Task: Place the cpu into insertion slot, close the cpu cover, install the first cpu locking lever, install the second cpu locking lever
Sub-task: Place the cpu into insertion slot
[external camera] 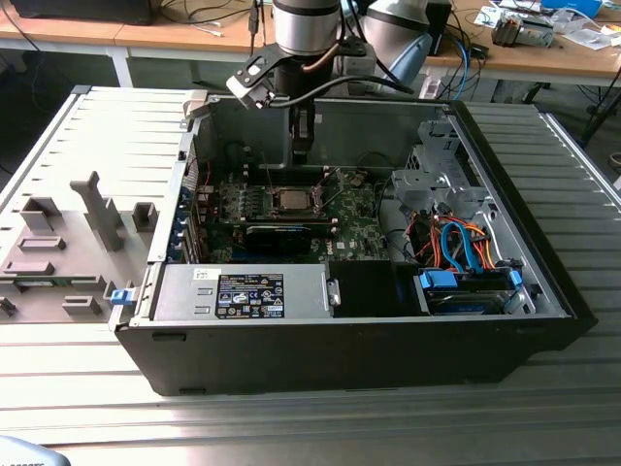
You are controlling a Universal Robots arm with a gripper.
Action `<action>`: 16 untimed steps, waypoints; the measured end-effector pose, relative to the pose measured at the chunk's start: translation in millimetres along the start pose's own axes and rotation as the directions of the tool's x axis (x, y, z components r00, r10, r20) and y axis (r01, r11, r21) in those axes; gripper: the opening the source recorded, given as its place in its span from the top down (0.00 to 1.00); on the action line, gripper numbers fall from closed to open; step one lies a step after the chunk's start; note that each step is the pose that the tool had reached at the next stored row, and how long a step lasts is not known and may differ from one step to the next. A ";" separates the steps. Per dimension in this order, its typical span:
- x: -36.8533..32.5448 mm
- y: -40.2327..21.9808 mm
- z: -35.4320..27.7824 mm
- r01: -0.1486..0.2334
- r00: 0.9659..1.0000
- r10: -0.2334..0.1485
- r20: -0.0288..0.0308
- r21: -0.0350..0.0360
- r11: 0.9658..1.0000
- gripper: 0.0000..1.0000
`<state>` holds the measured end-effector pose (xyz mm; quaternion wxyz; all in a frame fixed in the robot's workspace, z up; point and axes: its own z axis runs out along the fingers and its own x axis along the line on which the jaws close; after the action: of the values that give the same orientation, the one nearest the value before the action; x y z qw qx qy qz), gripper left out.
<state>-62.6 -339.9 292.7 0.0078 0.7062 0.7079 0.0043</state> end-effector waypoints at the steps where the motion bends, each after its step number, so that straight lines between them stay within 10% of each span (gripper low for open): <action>1: 0.0 0.0 -1.2 0.000 1.000 0.000 0.000 0.000 1.000 0.89; 16: -0.1 0.4 -21.2 0.000 1.000 0.000 0.000 0.000 1.000 0.89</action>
<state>-62.6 -339.9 313.9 0.0078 0.7062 0.7079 0.0043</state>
